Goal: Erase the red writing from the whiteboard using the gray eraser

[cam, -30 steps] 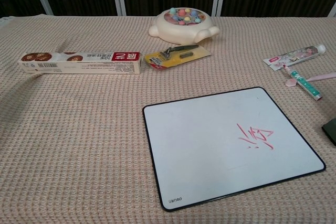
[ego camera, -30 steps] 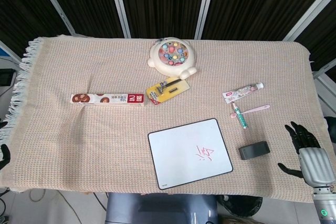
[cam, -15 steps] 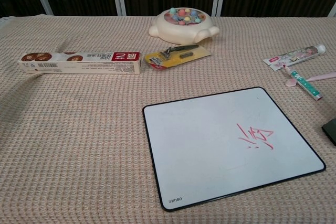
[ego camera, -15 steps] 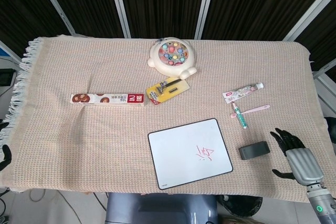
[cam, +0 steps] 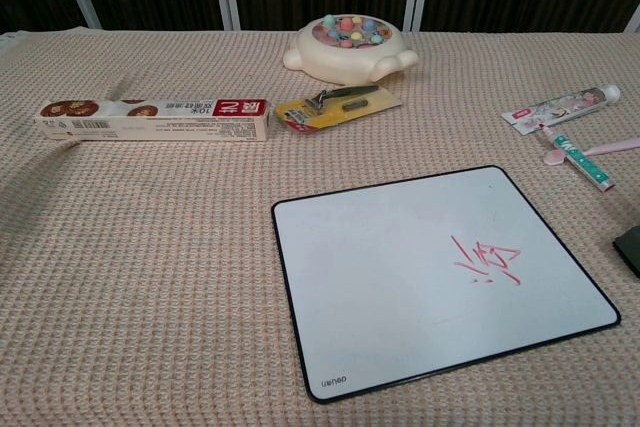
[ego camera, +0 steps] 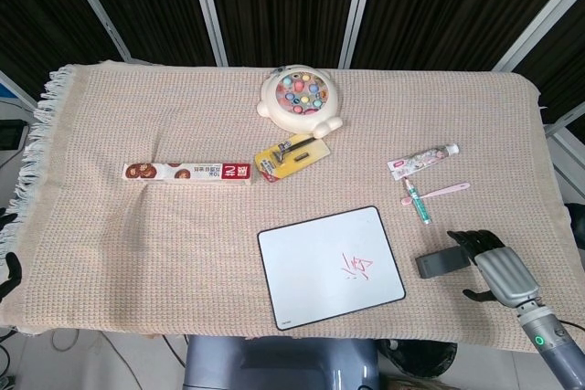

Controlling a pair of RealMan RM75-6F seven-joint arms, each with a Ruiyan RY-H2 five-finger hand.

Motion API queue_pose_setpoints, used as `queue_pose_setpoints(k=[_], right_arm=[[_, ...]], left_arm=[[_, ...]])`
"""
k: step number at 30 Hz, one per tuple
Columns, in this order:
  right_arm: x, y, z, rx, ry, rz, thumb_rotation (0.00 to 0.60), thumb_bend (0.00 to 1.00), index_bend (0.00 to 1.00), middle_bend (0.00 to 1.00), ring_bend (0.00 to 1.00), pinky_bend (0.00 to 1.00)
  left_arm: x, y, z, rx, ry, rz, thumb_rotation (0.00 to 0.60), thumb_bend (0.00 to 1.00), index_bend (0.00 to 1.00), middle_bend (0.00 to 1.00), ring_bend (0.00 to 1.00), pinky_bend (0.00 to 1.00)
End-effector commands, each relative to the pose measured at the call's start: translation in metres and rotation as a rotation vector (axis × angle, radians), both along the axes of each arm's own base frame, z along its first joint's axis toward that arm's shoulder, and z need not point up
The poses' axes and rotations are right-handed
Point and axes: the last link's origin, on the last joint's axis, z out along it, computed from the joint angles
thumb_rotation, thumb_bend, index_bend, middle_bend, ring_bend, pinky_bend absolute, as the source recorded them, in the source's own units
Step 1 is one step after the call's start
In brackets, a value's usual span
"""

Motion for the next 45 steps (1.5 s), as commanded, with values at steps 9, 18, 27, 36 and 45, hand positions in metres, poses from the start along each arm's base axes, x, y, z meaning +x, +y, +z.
queue_pose_setpoints(k=[9,18,27,36,45], right_arm=[[-0.013,0.001,-0.009,0.008,0.014,0.000,0.600,0.20,0.22,0.28,0.25,0.14],[-0.011,-0.011,-0.023,0.009,0.021,0.029,0.600,0.24,0.25,0.30,0.27,0.14],[-0.004,-0.024,-0.029,-0.025,0.012,0.061,0.600,0.28,0.29,0.33,0.29,0.14],[-0.005,-0.028,-0.036,0.010,0.041,0.061,0.600,0.32,0.36,0.39,0.35,0.14],[-0.002,-0.029,-0.035,0.005,0.035,0.071,0.600,0.33,0.38,0.41,0.38,0.15]], left_arm=[[0.000,0.000,-0.001,-0.003,0.005,0.000,0.600,0.64,0.17,0.08,0.02,0.04],[0.000,0.000,-0.001,0.001,0.008,0.003,0.600,0.64,0.17,0.08,0.02,0.04],[-0.001,0.001,-0.001,0.003,0.008,0.007,0.600,0.64,0.17,0.08,0.02,0.04],[-0.001,0.001,-0.001,0.004,0.010,0.009,0.600,0.64,0.17,0.08,0.02,0.04],[-0.002,0.001,-0.001,0.002,0.009,0.009,0.600,0.64,0.17,0.08,0.02,0.04]])
